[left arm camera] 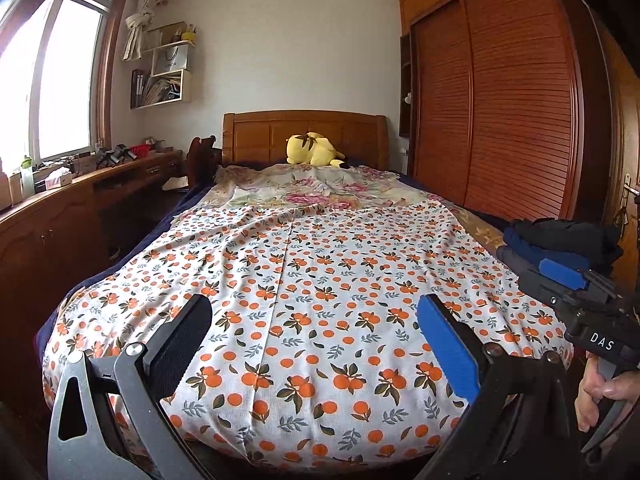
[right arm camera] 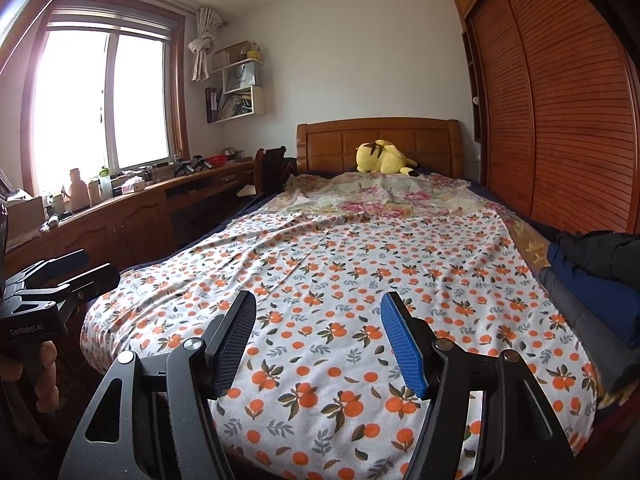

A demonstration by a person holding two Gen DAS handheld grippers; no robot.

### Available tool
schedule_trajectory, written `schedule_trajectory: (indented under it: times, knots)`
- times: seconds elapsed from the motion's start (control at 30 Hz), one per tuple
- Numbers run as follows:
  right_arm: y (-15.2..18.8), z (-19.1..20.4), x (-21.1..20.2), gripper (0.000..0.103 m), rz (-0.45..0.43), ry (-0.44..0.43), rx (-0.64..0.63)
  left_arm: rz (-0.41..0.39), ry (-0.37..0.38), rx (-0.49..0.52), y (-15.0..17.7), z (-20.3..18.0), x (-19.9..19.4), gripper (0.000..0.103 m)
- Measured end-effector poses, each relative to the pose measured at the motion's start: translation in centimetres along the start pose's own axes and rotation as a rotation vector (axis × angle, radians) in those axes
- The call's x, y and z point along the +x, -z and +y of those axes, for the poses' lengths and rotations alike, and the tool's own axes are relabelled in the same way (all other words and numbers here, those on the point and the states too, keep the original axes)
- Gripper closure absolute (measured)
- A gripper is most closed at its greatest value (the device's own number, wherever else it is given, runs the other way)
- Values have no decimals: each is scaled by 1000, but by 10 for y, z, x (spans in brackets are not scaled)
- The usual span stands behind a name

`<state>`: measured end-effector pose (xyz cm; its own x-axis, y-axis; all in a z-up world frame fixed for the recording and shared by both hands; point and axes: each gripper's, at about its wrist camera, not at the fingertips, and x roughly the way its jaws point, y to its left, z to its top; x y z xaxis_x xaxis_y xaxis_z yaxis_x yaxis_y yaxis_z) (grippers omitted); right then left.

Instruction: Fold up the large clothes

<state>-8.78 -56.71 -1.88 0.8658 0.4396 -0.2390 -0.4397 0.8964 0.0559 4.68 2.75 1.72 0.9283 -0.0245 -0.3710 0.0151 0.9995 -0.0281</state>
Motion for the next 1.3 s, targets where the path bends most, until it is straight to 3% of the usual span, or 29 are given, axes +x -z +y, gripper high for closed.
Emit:
schedule_trajectory:
  times: [1.3]
  knots:
    - [1, -3, 4, 36, 7, 0, 16, 4, -1, 0, 1, -2, 1, 0]
